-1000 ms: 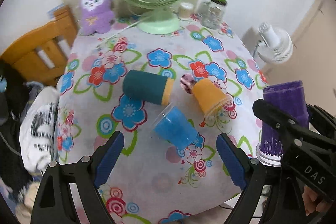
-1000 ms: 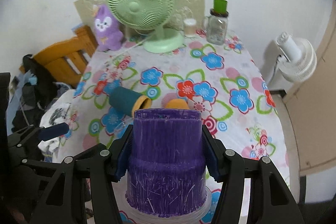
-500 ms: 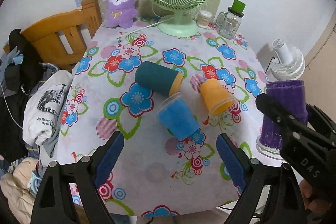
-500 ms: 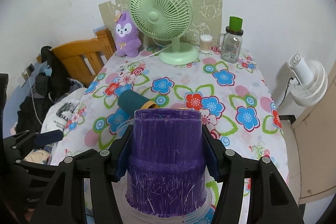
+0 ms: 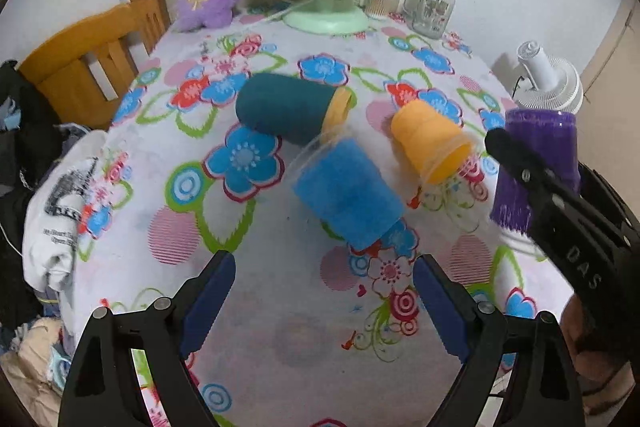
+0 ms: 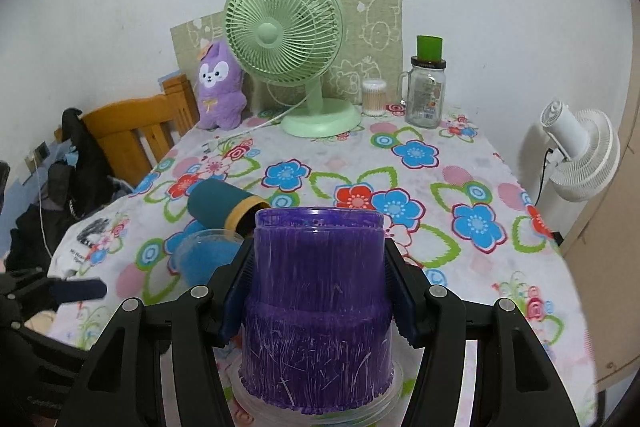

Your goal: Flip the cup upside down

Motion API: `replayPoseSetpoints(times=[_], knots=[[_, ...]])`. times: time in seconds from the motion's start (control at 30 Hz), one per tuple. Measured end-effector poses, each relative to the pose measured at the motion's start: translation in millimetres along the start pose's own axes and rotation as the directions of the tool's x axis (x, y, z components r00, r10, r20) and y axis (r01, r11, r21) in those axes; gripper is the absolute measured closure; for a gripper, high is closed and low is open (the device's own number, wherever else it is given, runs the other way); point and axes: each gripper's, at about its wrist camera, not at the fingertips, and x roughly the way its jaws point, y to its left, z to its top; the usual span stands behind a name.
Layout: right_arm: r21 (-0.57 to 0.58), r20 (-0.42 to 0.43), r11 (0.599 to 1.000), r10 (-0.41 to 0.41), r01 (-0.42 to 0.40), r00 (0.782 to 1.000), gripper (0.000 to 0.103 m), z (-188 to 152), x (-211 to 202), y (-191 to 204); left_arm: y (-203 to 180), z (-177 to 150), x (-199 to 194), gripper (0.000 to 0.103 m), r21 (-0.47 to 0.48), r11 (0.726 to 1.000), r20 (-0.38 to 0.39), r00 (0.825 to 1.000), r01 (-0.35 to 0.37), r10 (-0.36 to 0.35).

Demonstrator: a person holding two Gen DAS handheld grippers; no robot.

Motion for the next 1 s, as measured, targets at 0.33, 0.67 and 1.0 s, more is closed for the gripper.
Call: replayPoseSetpoints(times=[0.33, 0.67, 1.0], knots=[[0.012, 0.043, 1.0, 0.015, -0.016, 0.999, 0.04, -22, 33, 8, 19, -16, 34, 0.011, -0.005, 1.0, -0.017, 1.0, -0.005, 0.005], [-0.004, -0.012, 1.0, -0.002, 0.002, 1.0, 0.04, -39, 47, 13, 27, -22, 48, 0.011, 0.008, 1.0, -0.031, 1.0, 0.003, -0.002], [0.038, -0.143, 0.999, 0.02, -0.014, 0.99, 0.025, -52, 38, 15, 23, -27, 47, 0.011, 0.019, 0.999, -0.064, 0.998, 0.026, -0.025]])
